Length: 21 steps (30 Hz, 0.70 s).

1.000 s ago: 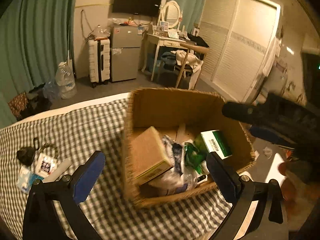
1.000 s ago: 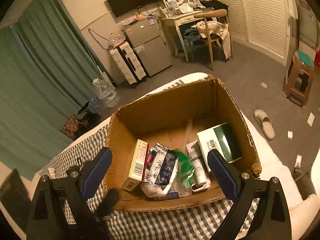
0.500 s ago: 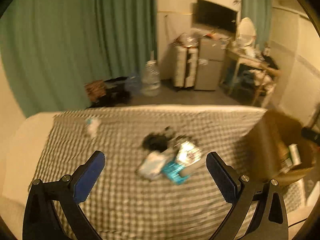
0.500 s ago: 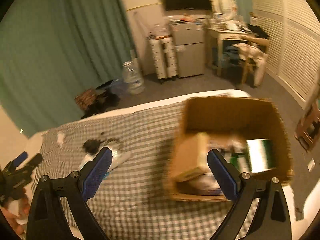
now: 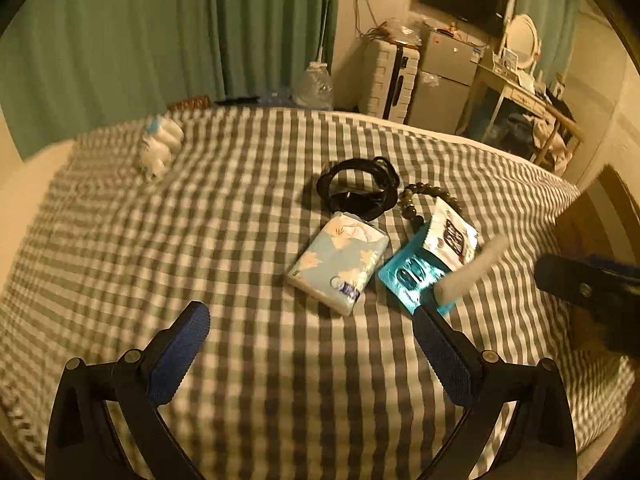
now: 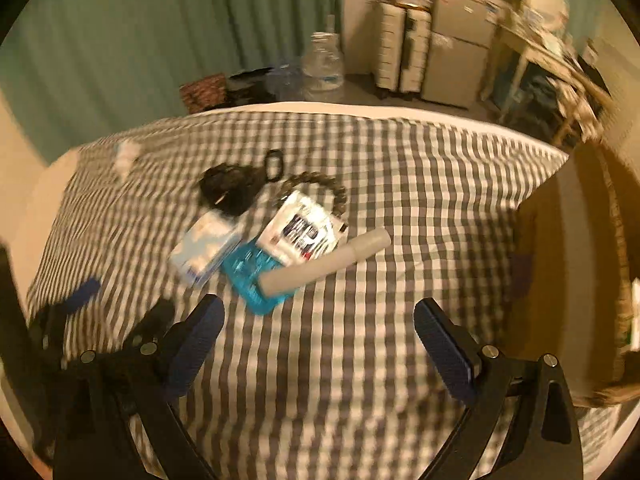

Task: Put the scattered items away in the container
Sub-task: 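Grasp the blue-white tissue pack with the left tool while the right tool grasps the white roller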

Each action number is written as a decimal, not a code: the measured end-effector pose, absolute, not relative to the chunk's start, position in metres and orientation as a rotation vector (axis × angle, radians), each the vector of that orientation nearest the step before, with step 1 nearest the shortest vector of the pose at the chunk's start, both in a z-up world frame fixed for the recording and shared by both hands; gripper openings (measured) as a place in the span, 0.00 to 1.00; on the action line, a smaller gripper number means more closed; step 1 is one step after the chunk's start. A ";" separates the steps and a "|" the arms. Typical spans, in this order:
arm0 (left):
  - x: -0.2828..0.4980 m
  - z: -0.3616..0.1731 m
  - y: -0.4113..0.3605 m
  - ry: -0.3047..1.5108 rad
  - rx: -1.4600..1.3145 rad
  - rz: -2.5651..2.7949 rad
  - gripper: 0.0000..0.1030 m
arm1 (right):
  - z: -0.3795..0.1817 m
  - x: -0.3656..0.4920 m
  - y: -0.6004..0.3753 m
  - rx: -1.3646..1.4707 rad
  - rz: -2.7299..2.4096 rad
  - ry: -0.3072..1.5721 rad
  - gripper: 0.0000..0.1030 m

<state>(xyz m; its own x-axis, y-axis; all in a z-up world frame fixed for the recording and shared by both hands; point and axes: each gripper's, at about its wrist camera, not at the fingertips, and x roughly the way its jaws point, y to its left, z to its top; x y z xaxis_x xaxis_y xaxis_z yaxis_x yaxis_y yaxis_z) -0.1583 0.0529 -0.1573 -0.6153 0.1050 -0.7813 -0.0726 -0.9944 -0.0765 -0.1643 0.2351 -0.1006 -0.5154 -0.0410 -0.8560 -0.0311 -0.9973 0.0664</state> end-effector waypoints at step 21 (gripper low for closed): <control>-0.175 -0.185 0.046 -0.105 -1.378 2.640 0.57 | -0.165 -0.213 0.250 1.612 -2.633 -0.369 0.12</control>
